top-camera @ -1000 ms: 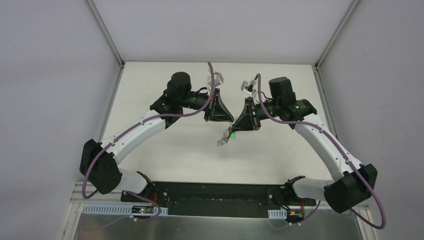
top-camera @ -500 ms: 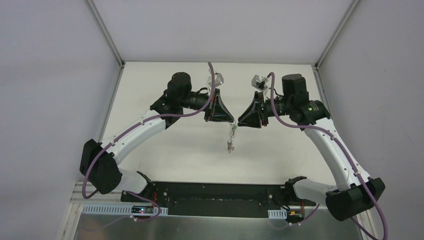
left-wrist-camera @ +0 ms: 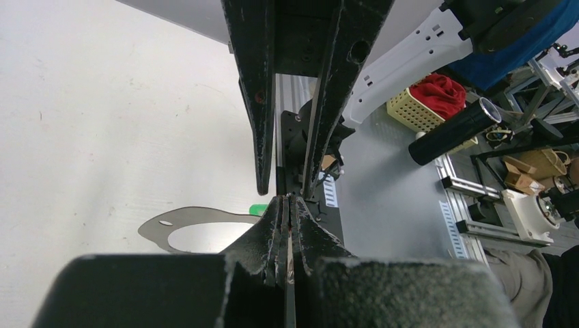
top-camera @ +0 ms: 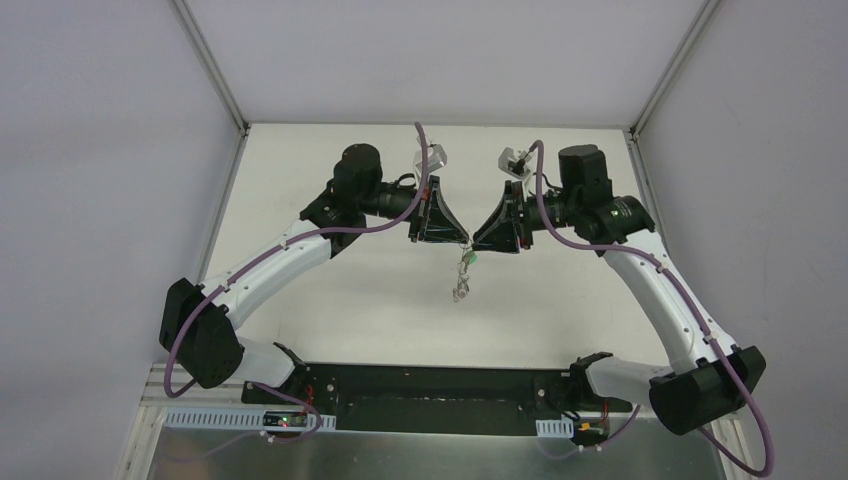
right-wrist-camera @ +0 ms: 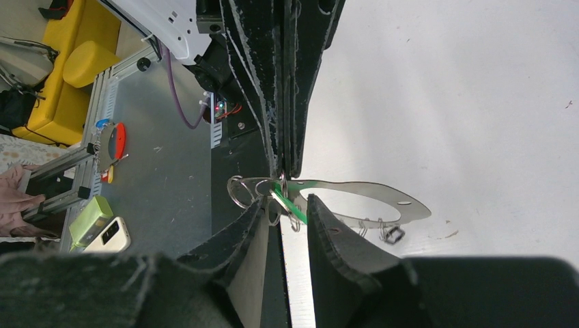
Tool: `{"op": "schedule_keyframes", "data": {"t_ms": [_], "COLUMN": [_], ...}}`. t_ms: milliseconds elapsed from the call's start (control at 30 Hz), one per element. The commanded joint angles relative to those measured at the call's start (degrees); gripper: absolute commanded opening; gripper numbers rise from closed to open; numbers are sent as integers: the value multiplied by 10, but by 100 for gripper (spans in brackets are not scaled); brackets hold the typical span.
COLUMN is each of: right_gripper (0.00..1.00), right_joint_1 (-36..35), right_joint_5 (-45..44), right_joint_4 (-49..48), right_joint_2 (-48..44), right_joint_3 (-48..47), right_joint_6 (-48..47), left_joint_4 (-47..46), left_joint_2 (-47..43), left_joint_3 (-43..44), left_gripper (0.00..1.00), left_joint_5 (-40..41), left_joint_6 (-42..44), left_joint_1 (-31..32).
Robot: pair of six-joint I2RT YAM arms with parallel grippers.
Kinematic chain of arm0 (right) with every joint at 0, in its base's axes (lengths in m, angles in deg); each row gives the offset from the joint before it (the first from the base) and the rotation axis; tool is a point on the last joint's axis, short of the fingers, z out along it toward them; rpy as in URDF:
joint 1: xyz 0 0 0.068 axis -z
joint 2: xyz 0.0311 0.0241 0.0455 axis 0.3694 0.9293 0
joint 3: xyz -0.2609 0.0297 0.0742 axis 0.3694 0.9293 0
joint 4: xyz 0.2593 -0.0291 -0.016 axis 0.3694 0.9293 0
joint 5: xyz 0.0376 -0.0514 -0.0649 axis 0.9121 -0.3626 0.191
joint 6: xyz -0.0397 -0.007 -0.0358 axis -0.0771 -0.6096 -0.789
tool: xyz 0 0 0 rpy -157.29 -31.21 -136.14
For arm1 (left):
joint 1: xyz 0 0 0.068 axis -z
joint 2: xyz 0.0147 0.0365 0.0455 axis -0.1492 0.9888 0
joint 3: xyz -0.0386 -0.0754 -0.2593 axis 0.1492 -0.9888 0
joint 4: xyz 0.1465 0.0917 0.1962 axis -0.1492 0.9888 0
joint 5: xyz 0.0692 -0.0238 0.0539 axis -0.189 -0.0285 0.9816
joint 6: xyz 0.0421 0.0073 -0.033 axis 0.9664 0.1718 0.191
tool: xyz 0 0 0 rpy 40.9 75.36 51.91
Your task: Put the keys on the keyring
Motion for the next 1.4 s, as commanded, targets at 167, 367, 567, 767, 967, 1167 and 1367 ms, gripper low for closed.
{"op": "schedule_keyframes", "data": {"t_ms": [167,367,567,767,967,1167,1367], "right_gripper": [27,16,2,0,0,0,0], "right_joint_1": [-24,-26,-26,-26,-26,-24,-20], "right_joint_5": [17,17,17,-10,-36,-46,-50], "right_joint_4": [-21,-22,-19,15,39,42,43], "right_joint_2": [17,16,15,7,7,6,1], "right_joint_3": [-12,-6,-5,-26,-54,-58,-52], "right_joint_6": [5,3,-1,-30,-42,-44,-48], "left_joint_4": [-44,-45,-48,-49,-11,0,2], "left_joint_2": [-22,-19,-20,-27,-39,-45,-48], "left_joint_3": [7,7,7,-3,-9,-13,-18], "left_gripper": [0,0,0,0,0,0,0], "left_joint_5": [-15,-16,-15,-15,-15,-15,-14], "left_joint_6": [-13,-14,-16,-9,33,44,48], "left_joint_1": [-5,-5,-5,-11,-13,-14,-15]}}
